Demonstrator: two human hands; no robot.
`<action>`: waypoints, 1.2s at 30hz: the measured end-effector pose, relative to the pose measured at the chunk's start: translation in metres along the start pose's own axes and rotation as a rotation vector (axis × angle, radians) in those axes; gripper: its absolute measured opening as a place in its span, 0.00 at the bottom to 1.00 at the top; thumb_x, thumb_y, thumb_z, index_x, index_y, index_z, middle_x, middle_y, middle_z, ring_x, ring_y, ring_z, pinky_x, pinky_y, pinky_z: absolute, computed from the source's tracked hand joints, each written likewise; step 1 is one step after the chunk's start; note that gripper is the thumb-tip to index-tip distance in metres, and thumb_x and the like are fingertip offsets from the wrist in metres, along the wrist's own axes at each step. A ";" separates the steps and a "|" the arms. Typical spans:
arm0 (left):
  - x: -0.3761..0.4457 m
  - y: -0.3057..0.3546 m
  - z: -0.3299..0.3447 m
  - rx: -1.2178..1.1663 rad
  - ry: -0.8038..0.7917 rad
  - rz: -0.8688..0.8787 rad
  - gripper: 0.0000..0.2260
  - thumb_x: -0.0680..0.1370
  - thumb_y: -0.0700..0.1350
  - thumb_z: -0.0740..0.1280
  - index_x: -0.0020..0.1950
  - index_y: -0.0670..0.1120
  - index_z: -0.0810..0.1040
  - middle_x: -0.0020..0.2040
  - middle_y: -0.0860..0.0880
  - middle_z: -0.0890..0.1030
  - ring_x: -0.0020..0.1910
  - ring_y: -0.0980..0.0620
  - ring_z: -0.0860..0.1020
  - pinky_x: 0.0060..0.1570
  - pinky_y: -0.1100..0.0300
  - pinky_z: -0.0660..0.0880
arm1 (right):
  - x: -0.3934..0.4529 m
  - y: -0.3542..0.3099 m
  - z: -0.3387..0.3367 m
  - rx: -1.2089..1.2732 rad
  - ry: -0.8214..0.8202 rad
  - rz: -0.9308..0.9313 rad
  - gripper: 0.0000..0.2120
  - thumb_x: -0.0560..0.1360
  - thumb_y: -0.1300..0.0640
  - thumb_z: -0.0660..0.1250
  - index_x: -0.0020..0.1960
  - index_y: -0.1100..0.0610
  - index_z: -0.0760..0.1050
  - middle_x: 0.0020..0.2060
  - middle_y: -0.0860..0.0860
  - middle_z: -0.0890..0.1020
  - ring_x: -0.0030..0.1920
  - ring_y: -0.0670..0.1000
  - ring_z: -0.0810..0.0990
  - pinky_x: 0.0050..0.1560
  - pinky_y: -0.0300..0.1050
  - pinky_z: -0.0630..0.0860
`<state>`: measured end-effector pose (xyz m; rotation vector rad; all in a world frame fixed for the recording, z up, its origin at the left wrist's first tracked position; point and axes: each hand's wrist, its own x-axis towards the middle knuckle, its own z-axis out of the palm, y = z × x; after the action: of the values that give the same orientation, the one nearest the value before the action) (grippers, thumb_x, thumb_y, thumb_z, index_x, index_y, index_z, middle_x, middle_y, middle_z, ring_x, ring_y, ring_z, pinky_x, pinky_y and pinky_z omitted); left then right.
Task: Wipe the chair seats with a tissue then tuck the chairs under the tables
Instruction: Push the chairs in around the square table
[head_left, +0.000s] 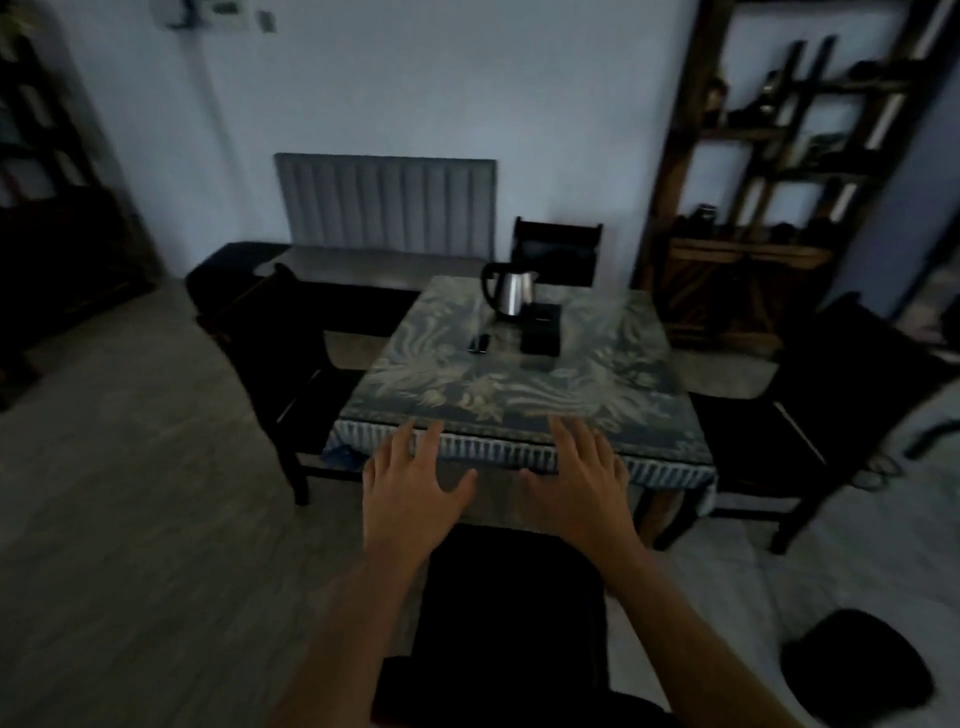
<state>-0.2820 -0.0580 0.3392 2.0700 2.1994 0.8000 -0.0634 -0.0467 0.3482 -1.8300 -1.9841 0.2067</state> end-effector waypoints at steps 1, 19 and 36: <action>0.001 0.001 0.003 -0.020 -0.029 0.020 0.36 0.71 0.74 0.54 0.75 0.60 0.57 0.78 0.49 0.60 0.76 0.43 0.60 0.70 0.42 0.62 | -0.005 0.006 -0.003 0.002 -0.001 0.036 0.37 0.75 0.32 0.58 0.78 0.46 0.51 0.79 0.51 0.54 0.78 0.58 0.51 0.74 0.64 0.54; -0.079 -0.052 0.033 -0.384 -0.152 -0.322 0.28 0.77 0.60 0.66 0.74 0.52 0.66 0.73 0.44 0.68 0.71 0.42 0.67 0.68 0.43 0.67 | -0.117 0.074 0.019 0.123 0.071 0.443 0.33 0.76 0.40 0.63 0.76 0.49 0.56 0.76 0.54 0.60 0.75 0.60 0.59 0.71 0.65 0.60; -0.205 -0.044 0.093 -1.664 -0.111 -1.475 0.22 0.79 0.50 0.67 0.72 0.47 0.70 0.66 0.43 0.77 0.63 0.43 0.76 0.62 0.46 0.74 | -0.224 0.072 0.095 1.397 0.567 1.423 0.32 0.78 0.54 0.67 0.76 0.46 0.54 0.71 0.57 0.68 0.66 0.61 0.73 0.60 0.66 0.74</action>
<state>-0.2655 -0.2174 0.1753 -0.2741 1.2192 1.2593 -0.0290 -0.2403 0.1877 -1.4996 0.2755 0.9791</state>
